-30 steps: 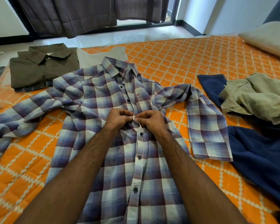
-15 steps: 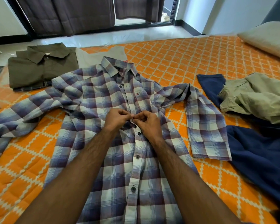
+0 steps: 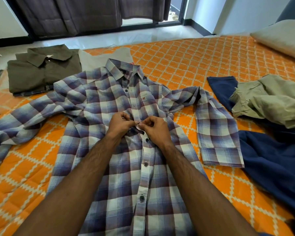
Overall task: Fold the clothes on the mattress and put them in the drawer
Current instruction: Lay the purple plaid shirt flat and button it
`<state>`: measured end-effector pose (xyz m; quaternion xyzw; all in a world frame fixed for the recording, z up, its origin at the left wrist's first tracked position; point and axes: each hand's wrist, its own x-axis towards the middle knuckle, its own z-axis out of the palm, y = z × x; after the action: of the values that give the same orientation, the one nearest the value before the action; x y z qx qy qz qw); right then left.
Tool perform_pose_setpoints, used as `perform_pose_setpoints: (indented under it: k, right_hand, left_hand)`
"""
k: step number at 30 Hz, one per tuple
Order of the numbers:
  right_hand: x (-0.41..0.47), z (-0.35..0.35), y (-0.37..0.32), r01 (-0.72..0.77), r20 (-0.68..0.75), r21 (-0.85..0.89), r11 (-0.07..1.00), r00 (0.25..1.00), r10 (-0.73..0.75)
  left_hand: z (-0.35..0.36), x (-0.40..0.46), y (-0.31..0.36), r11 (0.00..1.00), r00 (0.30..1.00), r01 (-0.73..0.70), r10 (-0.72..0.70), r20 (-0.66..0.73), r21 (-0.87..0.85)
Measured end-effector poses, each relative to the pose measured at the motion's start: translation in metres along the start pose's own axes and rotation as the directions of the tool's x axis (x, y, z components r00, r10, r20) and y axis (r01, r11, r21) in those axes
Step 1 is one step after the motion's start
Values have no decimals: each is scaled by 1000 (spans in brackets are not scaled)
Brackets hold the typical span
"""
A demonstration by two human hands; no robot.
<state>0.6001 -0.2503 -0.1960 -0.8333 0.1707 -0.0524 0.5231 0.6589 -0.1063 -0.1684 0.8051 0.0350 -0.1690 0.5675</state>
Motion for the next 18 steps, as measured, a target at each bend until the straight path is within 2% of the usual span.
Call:
perform_pose_setpoints:
  k: [3, 6, 9, 11, 13, 15, 18]
  right_hand:
    - [5, -4, -3, -35, 21, 26, 999, 999, 34]
    - [4, -3, -9, -44, -4, -29, 999, 999, 44]
    - [5, 1, -9, -54, -48, -64, 996, 998, 51]
    - [12, -1, -13, -69, -68, 12, 998, 995, 70]
    - [26, -2, -22, -34, -71, 67, 997, 997, 39]
    - [39, -6, -37, 59, -90, -14, 998, 994, -60]
    - [63, 2, -52, 110, -47, -81, 991, 992, -114]
  left_hand:
    - [0, 1, -6, 1000, 1000, -5, 6, 25, -13]
    - [2, 1, -4, 1000, 999, -28, 29, 44, -8]
    - [1, -1, -1, 997, 993, -53, 48, 107, 48]
    - [-3, 2, 2, 981, 988, -129, 115, 107, 144]
    - [-9, 16, 10, 948, 978, -210, 204, 50, 238]
    - [-13, 36, 19, 926, 964, -252, 264, -7, 280]
    - [-13, 61, 28, 930, 966, -243, 259, -23, 275]
